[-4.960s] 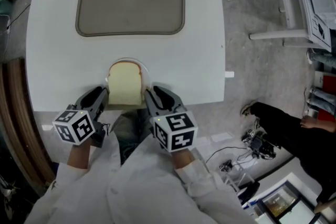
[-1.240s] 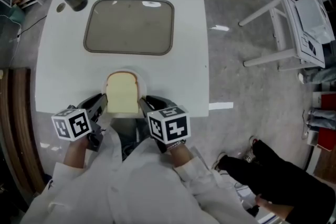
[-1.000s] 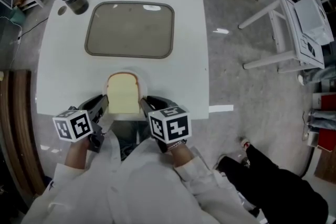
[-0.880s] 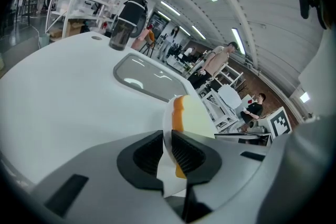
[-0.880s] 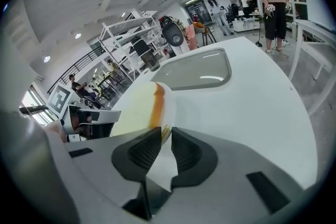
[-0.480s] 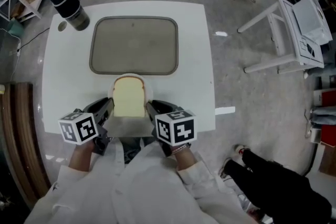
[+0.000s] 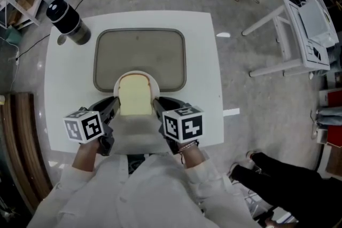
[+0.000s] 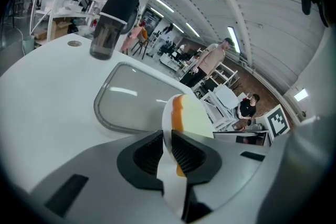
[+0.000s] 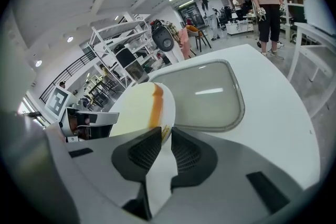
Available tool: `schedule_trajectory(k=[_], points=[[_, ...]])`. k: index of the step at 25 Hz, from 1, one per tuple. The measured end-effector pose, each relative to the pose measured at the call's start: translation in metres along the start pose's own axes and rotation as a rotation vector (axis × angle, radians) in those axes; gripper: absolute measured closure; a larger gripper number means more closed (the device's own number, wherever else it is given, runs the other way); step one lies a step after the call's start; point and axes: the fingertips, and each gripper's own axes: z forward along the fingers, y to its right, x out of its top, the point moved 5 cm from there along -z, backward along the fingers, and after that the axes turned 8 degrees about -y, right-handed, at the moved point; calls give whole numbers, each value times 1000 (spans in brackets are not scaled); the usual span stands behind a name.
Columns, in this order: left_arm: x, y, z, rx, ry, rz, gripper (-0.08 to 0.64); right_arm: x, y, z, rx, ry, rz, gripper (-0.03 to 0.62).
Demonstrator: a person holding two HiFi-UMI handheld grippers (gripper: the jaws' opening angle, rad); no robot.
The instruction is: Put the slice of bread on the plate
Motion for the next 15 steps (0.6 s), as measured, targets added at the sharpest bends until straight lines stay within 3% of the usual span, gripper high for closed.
schedule_trajectory(k=[5, 15], points=[[20, -8, 12, 0, 3, -18, 505, 18, 8, 10, -6, -1, 38, 526], [67, -18, 33, -18, -24, 76, 505, 58, 22, 27, -27, 15, 61, 526]])
